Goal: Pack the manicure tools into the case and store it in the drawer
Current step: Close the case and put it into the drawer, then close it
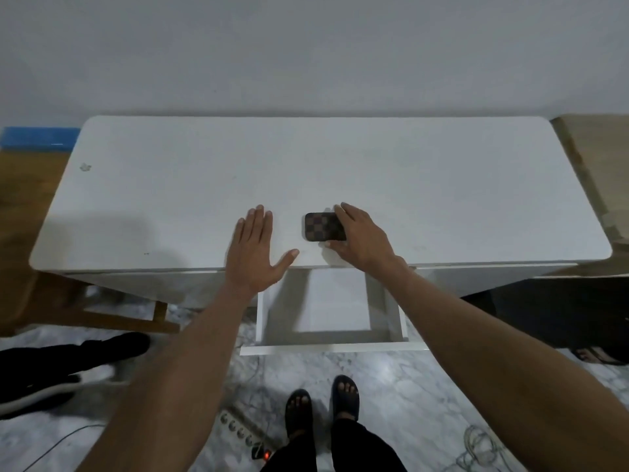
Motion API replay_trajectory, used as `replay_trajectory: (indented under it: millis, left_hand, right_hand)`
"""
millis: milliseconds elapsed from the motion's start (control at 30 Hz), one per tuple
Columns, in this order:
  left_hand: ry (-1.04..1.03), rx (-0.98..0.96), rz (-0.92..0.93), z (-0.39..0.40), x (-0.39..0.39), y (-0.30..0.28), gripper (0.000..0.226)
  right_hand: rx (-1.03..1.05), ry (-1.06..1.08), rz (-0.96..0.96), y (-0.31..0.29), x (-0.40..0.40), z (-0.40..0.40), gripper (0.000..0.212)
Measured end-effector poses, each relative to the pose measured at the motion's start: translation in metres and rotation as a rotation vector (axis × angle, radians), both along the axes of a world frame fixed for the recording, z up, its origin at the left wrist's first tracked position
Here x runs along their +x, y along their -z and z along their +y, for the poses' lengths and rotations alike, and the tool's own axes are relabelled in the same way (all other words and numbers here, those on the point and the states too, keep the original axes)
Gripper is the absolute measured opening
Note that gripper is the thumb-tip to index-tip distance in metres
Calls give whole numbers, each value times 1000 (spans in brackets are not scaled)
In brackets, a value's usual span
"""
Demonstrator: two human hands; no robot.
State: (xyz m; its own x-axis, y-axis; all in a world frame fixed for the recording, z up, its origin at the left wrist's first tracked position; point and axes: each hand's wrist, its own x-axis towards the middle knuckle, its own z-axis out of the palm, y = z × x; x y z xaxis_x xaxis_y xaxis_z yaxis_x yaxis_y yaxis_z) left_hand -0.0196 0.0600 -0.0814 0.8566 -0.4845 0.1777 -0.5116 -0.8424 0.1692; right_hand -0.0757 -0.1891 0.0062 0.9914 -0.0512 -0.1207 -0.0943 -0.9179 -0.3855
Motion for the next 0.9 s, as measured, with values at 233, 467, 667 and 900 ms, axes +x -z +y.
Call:
replay_trajectory:
  millis: [233, 467, 667, 900]
  left_hand:
    - [-8, -8, -58, -2, 0, -2, 99]
    - [-20, 4, -33, -2, 0, -2, 98]
    - [-13, 19, 3, -1, 0, -2, 99]
    - [-3, 41, 102, -2, 2, -8, 102]
  right_hand:
    - [-31, -67, 34, 2, 10, -5, 80]
    - [-82, -61, 22, 0, 12, -5, 61]
    - [-100, -93, 24, -4, -3, -2, 52]
    - [-169, -124, 58, -11, -13, 5, 39]
